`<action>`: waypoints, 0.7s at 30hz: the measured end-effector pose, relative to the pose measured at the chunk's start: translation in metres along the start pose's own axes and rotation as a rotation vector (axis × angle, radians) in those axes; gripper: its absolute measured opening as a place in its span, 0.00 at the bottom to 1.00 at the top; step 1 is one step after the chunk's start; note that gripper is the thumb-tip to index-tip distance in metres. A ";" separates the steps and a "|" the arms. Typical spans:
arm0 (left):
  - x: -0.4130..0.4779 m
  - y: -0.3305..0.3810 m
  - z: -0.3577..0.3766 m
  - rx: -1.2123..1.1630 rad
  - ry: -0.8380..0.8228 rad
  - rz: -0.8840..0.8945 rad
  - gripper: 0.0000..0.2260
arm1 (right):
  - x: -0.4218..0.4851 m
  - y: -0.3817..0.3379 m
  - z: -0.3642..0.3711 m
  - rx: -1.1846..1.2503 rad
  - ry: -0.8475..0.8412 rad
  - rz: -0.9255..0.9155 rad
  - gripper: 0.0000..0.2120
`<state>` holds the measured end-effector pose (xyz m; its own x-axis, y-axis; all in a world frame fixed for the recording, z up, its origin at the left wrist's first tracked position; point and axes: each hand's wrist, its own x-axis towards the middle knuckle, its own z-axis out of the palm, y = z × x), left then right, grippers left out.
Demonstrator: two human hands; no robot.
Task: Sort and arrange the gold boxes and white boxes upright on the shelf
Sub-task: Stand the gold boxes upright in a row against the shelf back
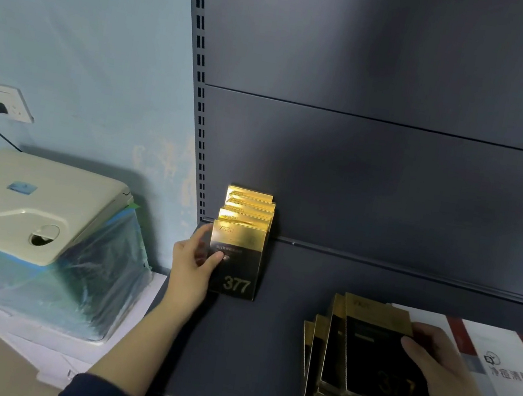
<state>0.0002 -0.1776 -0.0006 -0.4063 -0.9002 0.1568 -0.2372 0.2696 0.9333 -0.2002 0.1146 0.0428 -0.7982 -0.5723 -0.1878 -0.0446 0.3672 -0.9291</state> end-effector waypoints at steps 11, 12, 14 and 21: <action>-0.037 0.034 0.015 -0.196 0.104 -0.005 0.13 | 0.004 -0.008 -0.002 0.029 0.004 -0.013 0.10; -0.044 0.042 0.018 -0.217 0.009 0.025 0.12 | 0.004 -0.010 -0.003 0.018 0.009 -0.026 0.12; -0.057 0.056 0.025 -0.247 -0.198 0.040 0.11 | 0.004 -0.017 -0.003 -0.004 0.027 -0.068 0.14; -0.097 0.075 0.058 -0.492 -0.706 -0.142 0.14 | 0.006 -0.034 0.008 0.083 0.020 -0.145 0.13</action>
<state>-0.0299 -0.0503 0.0354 -0.8925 -0.4475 -0.0561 0.0151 -0.1540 0.9880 -0.1989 0.0926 0.0702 -0.7991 -0.5996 -0.0437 -0.1113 0.2190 -0.9693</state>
